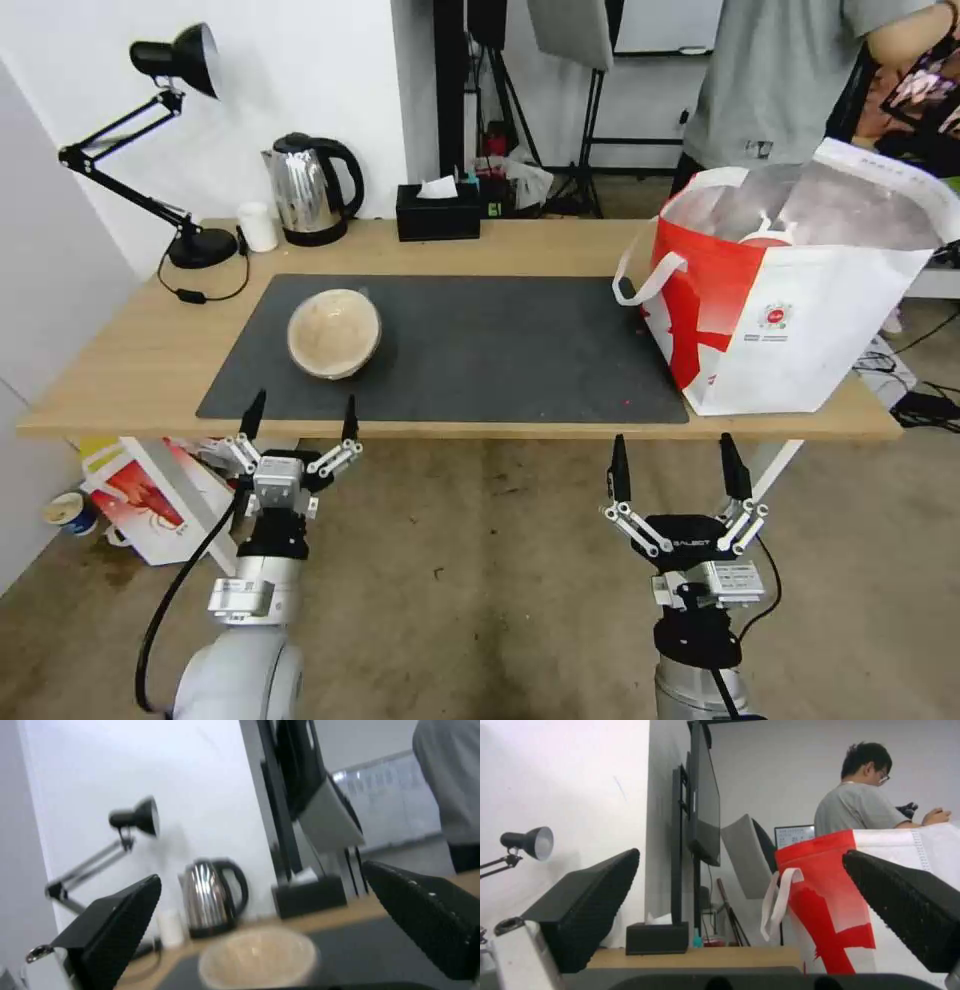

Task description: Pick up the trash from the table and place it into the takeout bag.

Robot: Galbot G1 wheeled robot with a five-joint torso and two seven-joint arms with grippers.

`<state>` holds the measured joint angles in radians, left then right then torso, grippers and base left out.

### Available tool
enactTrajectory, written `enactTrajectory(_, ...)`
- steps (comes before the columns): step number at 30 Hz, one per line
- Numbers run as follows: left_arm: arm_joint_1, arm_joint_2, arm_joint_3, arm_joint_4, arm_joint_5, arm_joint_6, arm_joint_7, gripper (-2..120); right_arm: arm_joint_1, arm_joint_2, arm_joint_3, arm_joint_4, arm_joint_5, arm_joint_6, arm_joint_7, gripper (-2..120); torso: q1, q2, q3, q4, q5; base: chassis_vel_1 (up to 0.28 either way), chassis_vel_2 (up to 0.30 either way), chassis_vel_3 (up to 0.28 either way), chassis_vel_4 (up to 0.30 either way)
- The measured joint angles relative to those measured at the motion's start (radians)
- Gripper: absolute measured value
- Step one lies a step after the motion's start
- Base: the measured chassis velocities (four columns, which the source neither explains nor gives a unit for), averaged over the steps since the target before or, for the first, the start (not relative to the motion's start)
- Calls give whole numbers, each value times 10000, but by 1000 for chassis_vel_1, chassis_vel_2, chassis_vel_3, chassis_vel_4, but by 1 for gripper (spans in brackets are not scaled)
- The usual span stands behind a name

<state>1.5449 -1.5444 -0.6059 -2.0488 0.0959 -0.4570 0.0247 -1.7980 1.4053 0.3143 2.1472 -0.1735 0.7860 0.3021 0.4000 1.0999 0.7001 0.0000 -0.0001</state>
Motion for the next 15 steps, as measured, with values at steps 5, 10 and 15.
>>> enactTrajectory(5, -861, -158, -190, 854, 325, -1549, 85, 100, 0, 0, 0, 6, 1, 0, 0, 100, 0, 0, 0, 0, 0, 0, 0, 0, 0)
enactTrajectory(10, -1266, -226, -275, 1244, 478, -2268, 127, 100, 0, 0, 0, 7, 2, 0, 0, 100, 1, 0, 0, -2, 1, 0, 0, 0, 0)
enactTrajectory(15, -1299, -234, -287, 1283, 491, -2340, 131, 100, 0, 0, 0, 7, 2, 0, 0, 100, 0, 0, 0, 1, 1, 0, 0, 0, 0)
